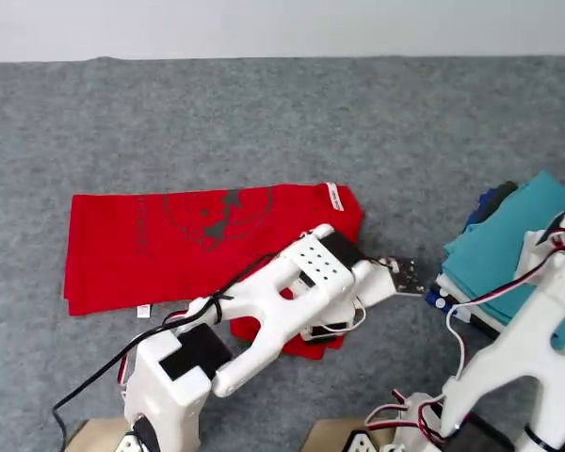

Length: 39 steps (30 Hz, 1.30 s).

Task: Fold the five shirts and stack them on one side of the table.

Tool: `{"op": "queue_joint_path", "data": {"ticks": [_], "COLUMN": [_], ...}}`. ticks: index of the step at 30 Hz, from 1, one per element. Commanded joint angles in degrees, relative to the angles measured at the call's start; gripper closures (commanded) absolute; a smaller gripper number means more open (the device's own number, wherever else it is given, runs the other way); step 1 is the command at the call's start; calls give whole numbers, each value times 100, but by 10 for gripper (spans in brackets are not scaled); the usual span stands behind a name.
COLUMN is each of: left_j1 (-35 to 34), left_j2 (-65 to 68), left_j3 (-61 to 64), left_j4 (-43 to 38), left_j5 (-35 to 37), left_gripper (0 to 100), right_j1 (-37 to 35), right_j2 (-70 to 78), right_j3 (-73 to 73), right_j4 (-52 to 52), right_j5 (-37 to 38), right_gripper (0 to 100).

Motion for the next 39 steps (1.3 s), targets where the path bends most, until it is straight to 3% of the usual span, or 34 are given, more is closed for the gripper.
{"op": "queue_joint_path", "data": {"ticks": [1, 16, 18, 26, 39], "left_j1": [70, -202, -193, -211, -1749], "left_j2": [-35, 589, 589, 589, 1407], "left_j3": [-92, -321, -470, -1305, -3248], "left_j4": [35, -290, -237, 589, 738], "left_j5": [44, 26, 26, 18, -774], "left_gripper": [913, 946, 993, 994, 995], "right_j1": [48, 48, 48, 48, 22], "right_j2": [-224, -180, -180, -189, -171], "right_j3": [-44, -44, -44, -44, -44], "right_j4": [101, 101, 101, 101, 92], "right_j5": [9, 0, 9, 9, 9], "right_gripper": [963, 963, 963, 963, 963]}}
